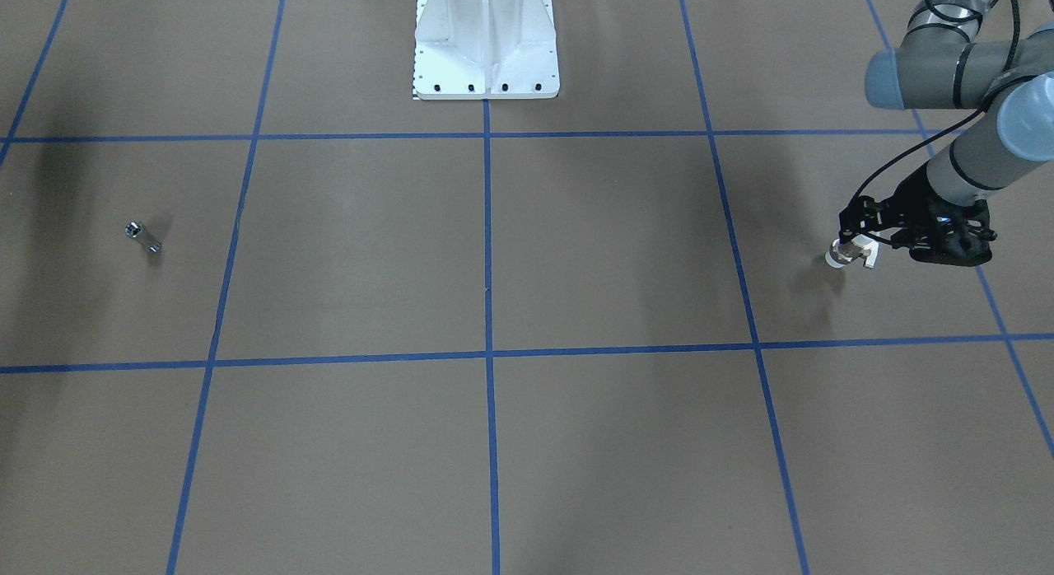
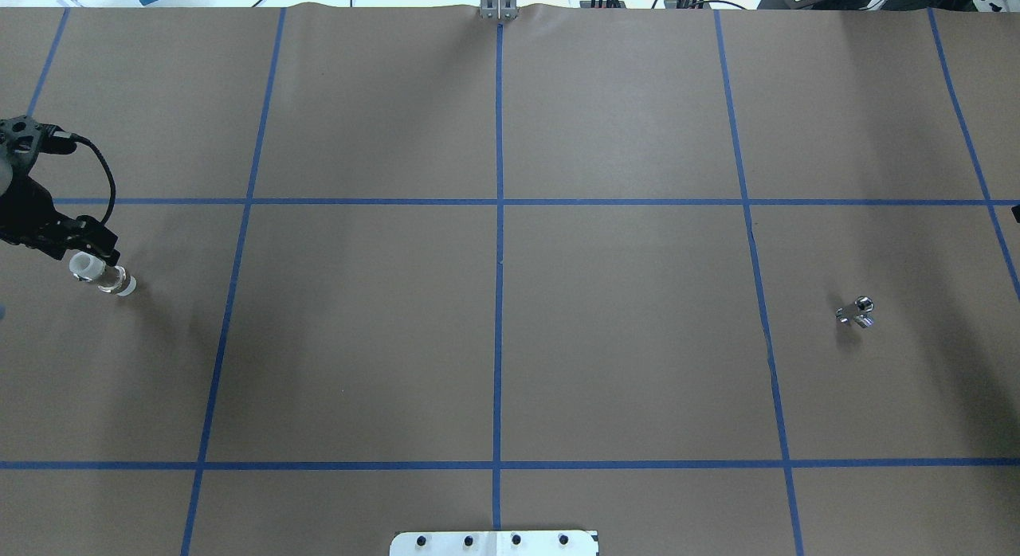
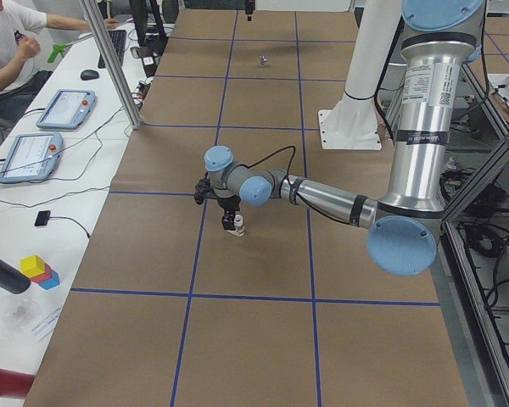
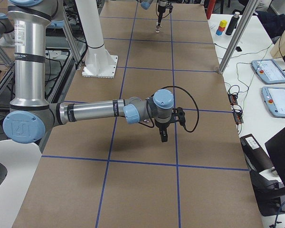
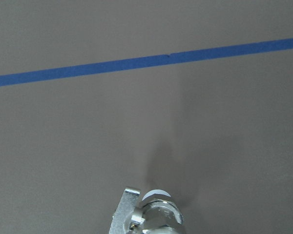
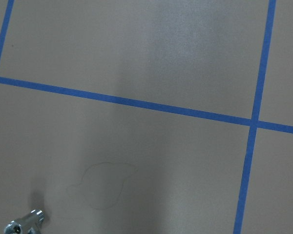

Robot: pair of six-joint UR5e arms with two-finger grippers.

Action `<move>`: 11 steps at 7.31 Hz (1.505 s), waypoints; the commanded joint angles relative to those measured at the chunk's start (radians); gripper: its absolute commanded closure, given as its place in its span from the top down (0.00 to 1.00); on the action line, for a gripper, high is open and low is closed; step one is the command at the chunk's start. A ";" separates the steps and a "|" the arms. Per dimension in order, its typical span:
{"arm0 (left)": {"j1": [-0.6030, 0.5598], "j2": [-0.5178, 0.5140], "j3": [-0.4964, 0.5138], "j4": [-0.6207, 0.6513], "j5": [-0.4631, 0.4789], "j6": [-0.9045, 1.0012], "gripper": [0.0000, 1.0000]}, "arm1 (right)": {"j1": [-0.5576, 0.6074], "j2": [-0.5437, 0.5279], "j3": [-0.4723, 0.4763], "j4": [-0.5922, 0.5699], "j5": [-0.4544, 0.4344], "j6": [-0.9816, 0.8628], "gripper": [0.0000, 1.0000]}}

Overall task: Assemble PPR valve and pipe with both arms
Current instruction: 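Close the left gripper on the valve body and lift it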

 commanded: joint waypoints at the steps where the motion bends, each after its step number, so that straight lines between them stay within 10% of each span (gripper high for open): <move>1: 0.000 0.004 -0.007 0.000 -0.006 -0.008 0.84 | -0.008 0.000 -0.001 0.000 -0.001 0.001 0.99; 3: 0.000 0.006 -0.010 -0.001 -0.007 -0.031 0.65 | -0.011 0.000 -0.005 0.000 -0.001 0.001 0.99; 6: 0.000 0.007 -0.010 0.002 -0.009 -0.031 0.00 | -0.016 0.000 -0.008 0.000 -0.001 0.001 0.99; 11: -0.007 -0.176 -0.111 0.165 -0.055 -0.171 0.00 | -0.025 0.008 -0.008 0.006 -0.001 0.003 0.99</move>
